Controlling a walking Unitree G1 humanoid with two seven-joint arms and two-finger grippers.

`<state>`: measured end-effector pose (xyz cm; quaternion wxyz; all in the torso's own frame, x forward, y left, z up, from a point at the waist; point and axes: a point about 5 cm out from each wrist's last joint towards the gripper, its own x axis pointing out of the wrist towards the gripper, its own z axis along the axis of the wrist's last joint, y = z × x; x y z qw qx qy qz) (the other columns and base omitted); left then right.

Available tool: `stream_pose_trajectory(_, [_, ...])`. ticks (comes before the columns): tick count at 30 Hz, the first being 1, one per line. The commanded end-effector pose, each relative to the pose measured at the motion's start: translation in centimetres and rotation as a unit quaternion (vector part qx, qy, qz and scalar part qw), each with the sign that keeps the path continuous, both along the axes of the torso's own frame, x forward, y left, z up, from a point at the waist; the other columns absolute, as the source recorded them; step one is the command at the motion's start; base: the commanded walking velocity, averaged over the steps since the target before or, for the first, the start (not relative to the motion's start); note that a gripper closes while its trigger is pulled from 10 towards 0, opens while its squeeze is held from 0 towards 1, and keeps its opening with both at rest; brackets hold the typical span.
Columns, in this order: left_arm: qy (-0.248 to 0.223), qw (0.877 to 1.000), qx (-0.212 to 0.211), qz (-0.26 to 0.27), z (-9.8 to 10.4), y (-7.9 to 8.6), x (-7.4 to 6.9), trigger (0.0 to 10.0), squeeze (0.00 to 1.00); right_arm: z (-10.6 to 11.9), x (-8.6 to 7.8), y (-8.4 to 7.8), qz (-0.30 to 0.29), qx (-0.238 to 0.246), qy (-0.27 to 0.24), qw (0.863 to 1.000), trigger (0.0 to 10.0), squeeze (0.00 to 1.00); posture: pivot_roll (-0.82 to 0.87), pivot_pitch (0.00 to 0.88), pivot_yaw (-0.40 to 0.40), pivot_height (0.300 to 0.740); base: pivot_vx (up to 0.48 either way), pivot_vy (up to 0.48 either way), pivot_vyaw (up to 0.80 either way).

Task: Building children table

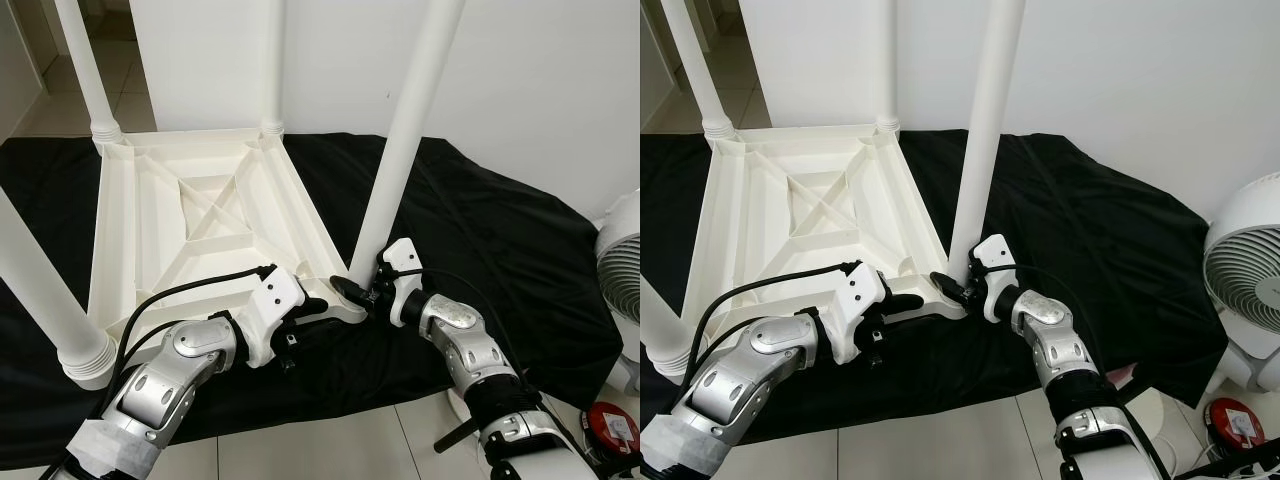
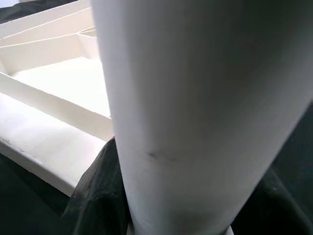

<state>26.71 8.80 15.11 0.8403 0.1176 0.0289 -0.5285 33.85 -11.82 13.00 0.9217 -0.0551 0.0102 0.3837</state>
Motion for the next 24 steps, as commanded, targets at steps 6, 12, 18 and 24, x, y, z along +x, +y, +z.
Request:
stream_pose_trajectory(6, [-0.004, 1.0, 0.006, -0.015, 0.1, -0.4, -0.2, 10.0, 0.0, -0.5, 0.2, -0.2, -0.112, 0.021, 0.023, 0.993, 10.0, 0.0, 0.07, 0.02, -0.096, 0.74, 0.0, 0.0, 0.0])
stream_pose_trajectory(12, [-0.002, 1.0, 0.007, -0.023, 0.0, -0.7, -0.2, 10.0, 0.0, -0.2, -0.3, 1.0, -0.26, 0.038, 0.016, 0.965, 10.0, 0.0, 0.06, 0.016, -0.094, 0.74, 0.0, 0.0, 0.0])
stream_pose_trajectory(18, [-0.002, 1.0, 0.006, -0.026, 0.0, -0.8, -0.3, 10.0, 0.0, -0.9, -1.3, 1.9, -0.338, 0.056, 0.016, 0.939, 10.0, 0.0, 0.06, 0.013, -0.095, 0.74, 0.0, 0.0, 0.0])
stream_pose_trajectory(24, [-0.001, 1.0, 0.005, -0.028, 0.0, -0.9, -0.4, 10.0, 0.0, -1.0, -1.8, 3.5, -0.314, 0.062, 0.029, 0.947, 10.0, 0.0, 0.06, 0.014, -0.096, 0.74, 0.0, 0.0, 0.0])
